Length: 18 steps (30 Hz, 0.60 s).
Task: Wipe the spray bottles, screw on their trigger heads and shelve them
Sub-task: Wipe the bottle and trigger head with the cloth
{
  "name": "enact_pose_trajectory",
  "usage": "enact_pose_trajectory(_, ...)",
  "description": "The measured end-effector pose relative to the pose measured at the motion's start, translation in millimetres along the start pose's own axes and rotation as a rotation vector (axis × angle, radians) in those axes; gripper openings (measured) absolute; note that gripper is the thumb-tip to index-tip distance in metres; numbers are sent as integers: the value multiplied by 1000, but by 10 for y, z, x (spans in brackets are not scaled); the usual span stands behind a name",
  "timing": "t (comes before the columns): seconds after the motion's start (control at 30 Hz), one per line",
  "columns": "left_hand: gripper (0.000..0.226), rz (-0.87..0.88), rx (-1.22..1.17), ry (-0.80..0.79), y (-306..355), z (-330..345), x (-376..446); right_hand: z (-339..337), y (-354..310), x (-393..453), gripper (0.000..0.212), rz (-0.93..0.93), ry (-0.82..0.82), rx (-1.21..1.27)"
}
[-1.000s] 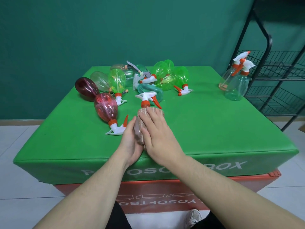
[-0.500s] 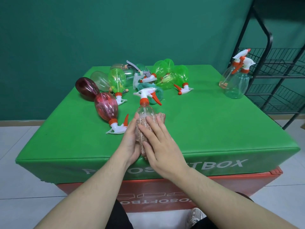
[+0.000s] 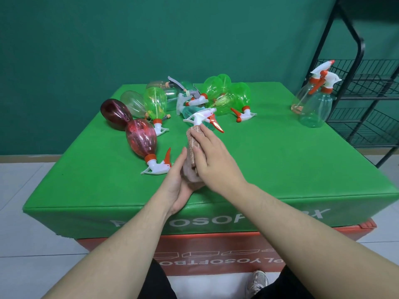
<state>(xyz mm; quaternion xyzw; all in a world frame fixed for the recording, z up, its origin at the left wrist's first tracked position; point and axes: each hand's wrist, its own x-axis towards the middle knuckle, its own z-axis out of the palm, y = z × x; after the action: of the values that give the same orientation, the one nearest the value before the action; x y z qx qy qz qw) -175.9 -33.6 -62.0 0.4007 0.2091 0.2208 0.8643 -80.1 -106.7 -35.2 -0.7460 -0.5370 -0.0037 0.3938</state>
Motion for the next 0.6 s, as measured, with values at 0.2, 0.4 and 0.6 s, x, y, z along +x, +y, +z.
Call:
enact_pose_trajectory(0.2, 44, -4, 3, 0, 4, -17, 0, -2, -42, 153, 47, 139, -36, 73)
enact_pose_trajectory(0.4, 49, 7, -44, 38, -16, -34, 31, 89, -55, -50, 52, 74, -2, 69)
enact_pose_trajectory(0.6, 53, 18, -34, 56, -26, -7, 37, 170, 22, -342, 55, -33, -18, -7)
